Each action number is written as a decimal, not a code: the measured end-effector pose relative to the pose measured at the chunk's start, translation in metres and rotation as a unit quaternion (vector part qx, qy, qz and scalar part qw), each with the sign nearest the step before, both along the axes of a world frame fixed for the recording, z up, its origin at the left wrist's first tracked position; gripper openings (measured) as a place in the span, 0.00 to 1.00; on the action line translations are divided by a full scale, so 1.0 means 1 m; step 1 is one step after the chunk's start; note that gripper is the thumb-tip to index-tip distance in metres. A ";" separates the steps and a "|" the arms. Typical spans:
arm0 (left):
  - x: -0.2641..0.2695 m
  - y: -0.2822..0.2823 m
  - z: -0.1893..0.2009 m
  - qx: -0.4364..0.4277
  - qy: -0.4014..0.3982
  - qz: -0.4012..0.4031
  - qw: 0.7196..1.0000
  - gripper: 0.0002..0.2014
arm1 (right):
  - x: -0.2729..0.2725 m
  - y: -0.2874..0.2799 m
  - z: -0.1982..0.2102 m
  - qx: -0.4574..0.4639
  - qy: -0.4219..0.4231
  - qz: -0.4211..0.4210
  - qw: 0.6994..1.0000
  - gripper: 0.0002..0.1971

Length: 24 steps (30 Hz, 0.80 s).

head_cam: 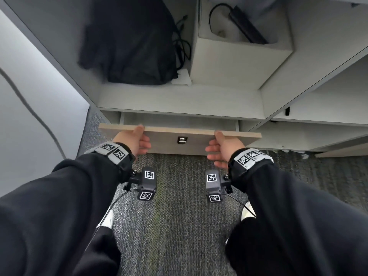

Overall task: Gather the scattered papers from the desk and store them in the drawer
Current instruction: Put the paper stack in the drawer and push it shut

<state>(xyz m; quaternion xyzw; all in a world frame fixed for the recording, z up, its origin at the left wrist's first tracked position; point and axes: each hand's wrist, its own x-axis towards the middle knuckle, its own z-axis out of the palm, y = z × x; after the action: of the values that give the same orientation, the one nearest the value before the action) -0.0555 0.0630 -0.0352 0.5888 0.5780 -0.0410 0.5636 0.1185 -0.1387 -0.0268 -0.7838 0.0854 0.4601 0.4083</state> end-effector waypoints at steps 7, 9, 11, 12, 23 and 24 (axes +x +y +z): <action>0.025 0.016 -0.009 0.005 -0.036 -0.021 0.999 0.19 | 0.021 0.007 -0.006 0.064 -0.043 0.015 0.997 0.15; 0.031 0.017 -0.008 0.021 -0.053 -0.018 0.998 0.18 | 0.025 0.011 -0.003 0.073 -0.043 0.010 0.996 0.12; 0.035 0.018 -0.008 0.020 -0.057 -0.015 0.998 0.17 | 0.028 0.014 -0.001 0.078 -0.039 0.007 0.996 0.14; 0.035 0.018 -0.009 0.019 -0.051 -0.015 0.998 0.16 | 0.028 0.014 0.000 0.076 -0.040 0.010 0.996 0.15; 0.004 -0.028 0.052 0.070 -0.047 -0.130 0.988 0.06 | 0.002 -0.025 0.056 0.088 -0.054 0.024 0.994 0.10; 0.000 -0.036 0.061 0.073 -0.059 -0.145 0.985 0.07 | -0.003 -0.032 0.068 0.097 -0.051 0.024 0.994 0.10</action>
<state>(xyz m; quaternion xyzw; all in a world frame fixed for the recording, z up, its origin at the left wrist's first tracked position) -0.0553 0.0272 0.0256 0.7071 0.4539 -0.0451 0.5402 0.1158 -0.1703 0.0411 -0.7649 0.0004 0.4353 0.4748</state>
